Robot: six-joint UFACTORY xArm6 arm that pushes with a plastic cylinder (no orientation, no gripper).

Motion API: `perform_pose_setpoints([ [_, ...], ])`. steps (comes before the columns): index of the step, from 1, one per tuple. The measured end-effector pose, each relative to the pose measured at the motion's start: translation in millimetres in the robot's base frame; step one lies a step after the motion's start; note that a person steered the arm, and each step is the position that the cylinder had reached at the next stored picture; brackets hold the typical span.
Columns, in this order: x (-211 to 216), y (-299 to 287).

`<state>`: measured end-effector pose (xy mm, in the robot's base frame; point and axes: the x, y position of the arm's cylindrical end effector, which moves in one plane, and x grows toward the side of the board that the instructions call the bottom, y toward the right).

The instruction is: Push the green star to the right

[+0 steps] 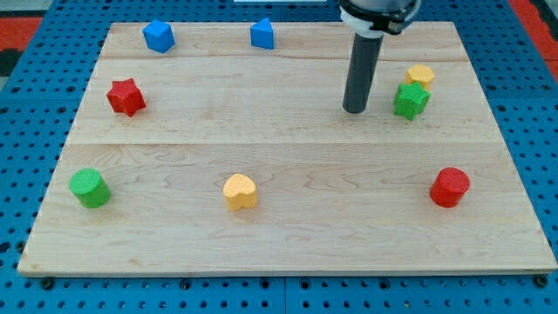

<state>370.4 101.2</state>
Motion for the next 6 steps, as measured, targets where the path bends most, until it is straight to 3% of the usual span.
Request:
perform_pose_setpoints([
  [1, -27, 26],
  [2, -25, 29],
  [6, 22, 78],
])
